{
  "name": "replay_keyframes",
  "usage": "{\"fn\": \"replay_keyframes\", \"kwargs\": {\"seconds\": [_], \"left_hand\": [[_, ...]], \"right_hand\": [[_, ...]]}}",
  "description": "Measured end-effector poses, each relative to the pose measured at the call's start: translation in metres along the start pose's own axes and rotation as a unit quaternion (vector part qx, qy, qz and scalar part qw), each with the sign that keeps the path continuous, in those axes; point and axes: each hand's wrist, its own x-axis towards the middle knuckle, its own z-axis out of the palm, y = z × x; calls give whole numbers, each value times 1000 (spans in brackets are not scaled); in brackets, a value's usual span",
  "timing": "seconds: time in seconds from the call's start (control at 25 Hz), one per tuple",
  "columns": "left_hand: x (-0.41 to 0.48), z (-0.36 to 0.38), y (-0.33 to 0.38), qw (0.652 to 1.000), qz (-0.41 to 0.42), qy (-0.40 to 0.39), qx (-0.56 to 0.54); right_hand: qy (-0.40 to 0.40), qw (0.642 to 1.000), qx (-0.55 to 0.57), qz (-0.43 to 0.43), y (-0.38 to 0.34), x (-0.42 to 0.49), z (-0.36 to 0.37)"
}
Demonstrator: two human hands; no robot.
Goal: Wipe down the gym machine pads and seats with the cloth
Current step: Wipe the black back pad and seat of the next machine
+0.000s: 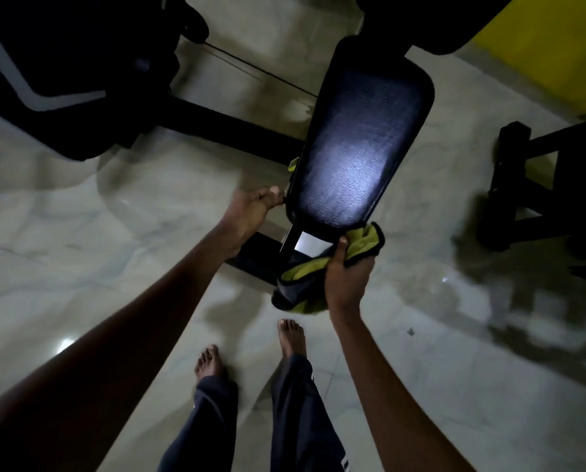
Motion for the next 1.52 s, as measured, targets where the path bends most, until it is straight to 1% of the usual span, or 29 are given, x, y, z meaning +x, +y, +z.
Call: {"fn": "replay_keyframes", "kwargs": {"seconds": [0.08,0.16,0.2,0.28,0.32,0.36,0.4,0.44,0.48,0.52,0.68,0.72,0.8,0.92,1.0,1.08,1.12,1.16,1.2,1.24,1.28,1.36,1.4,1.48,1.52], "left_hand": [[-9,2,9,998,-37,-33,-39],[-13,2,11,994,-58,-57,-70],[-13,1,13,993,-64,-60,-80],[-14,-4,14,992,-73,-31,-103],[-14,-10,12,990,-74,2,-122],[-13,-17,6,986,-80,42,-140],[-14,-27,-2,981,-87,80,-157],[-15,-37,-11,976,-87,107,-168],[-19,-47,-21,973,-86,126,-171],[-23,-57,-30,971,-83,137,-177],[-40,-73,-53,965,-81,173,-179],[-43,-73,-57,966,-80,175,-175],[-47,-71,-62,966,-77,176,-171],[-47,-63,-62,964,-86,185,-170],[-47,-52,-56,964,-92,173,-179],[-44,-35,-54,970,-106,138,-170],[-42,-27,-53,974,-118,113,-158],[-40,-19,-50,976,-126,93,-152],[-40,-12,-44,978,-132,80,-142],[-38,-7,-38,981,-128,73,-126],[-36,-4,-34,985,-112,72,-107],[-31,-1,-27,991,-89,69,-73],[-31,1,-22,992,-86,68,-59],[-28,8,-16,994,-79,58,-46],[-27,10,-14,995,-72,49,-48]], "right_hand": [[-10,995,-70,-72,-2,-19,-6],[-22,979,-165,-116,-1,-30,-5],[-27,968,-209,-135,-2,-34,-4],[-35,936,-301,-178,-4,-38,-4],[-41,904,-358,-229,-4,-38,-5],[-50,859,-415,-296,-2,-35,-8],[-61,811,-457,-361,-2,-31,-10],[-65,771,-483,-410,-6,-27,-11],[-68,742,-497,-445,-11,-21,-9],[-74,723,-503,-468,-17,-14,-6],[-130,641,-563,-505,-43,-5,15],[-139,630,-572,-507,-53,-4,22],[-155,623,-572,-511,-83,4,41],[-183,605,-598,-493,-127,30,70],[-200,569,-626,-494,-136,37,78],[-213,529,-627,-530,-130,35,75],[-228,515,-619,-547,-127,35,71],[-258,509,-611,-549,-127,42,67],[-292,514,-598,-542,-132,54,65],[-314,525,-585,-532,-140,69,65],[-319,538,-575,-527,-149,84,67],[-288,569,-557,-531,-169,112,75],[-272,575,-555,-536,-177,124,80],[-265,577,-558,-534,-191,140,89],[-262,584,-559,-527,-196,145,92]]}}
